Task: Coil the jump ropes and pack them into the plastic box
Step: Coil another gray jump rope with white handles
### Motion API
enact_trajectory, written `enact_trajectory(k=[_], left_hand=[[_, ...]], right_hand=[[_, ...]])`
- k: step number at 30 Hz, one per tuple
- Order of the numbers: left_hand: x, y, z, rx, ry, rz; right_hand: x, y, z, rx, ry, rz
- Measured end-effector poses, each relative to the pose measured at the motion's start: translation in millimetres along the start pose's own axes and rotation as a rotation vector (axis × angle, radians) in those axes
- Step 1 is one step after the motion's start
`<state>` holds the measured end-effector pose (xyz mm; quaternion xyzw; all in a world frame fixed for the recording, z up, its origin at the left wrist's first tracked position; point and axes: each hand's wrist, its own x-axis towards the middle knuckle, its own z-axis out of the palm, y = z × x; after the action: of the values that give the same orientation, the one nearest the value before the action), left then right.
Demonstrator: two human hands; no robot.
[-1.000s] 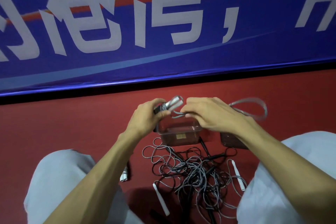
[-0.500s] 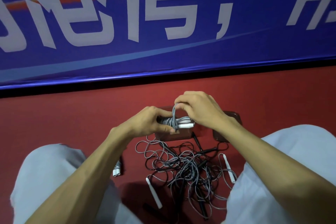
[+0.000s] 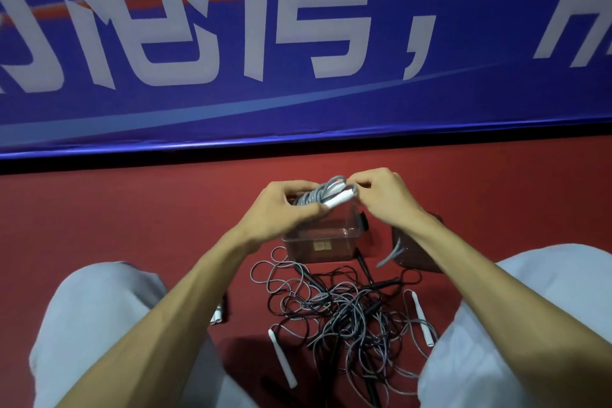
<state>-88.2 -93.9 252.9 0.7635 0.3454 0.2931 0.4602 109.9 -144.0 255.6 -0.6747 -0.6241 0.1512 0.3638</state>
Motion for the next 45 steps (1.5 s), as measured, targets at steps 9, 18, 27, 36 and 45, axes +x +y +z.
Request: enact_trajectory(k=[9, 18, 27, 36, 45], left_hand=[[6.5, 6.1, -6.3, -0.345, 0.117, -0.038], [10.3, 1.7, -4.7, -0.284, 0.205, -0.074], [23.1, -8.4, -7.6, 0.470, 0.371, -0.011], [14.9, -11.5, 6.5, 0.736, 0.041, 0.054], [15.4, -21.3, 12.2, 0.680, -0.247, 0.242]], right_hand=[[-4.3, -8.5, -5.3, -0.029, -0.201, -0.127], [-13.4, -24.1, -12.8, -0.385, -0.215, -0.010], [-16.1, -22.7, -24.2, -0.593, -0.441, -0.101], [-26.1, -34.5, -14.9, -0.653, -0.329, -0.505], [-15.2, -16.5, -7.5, -0.375, -0.072, -0.347]])
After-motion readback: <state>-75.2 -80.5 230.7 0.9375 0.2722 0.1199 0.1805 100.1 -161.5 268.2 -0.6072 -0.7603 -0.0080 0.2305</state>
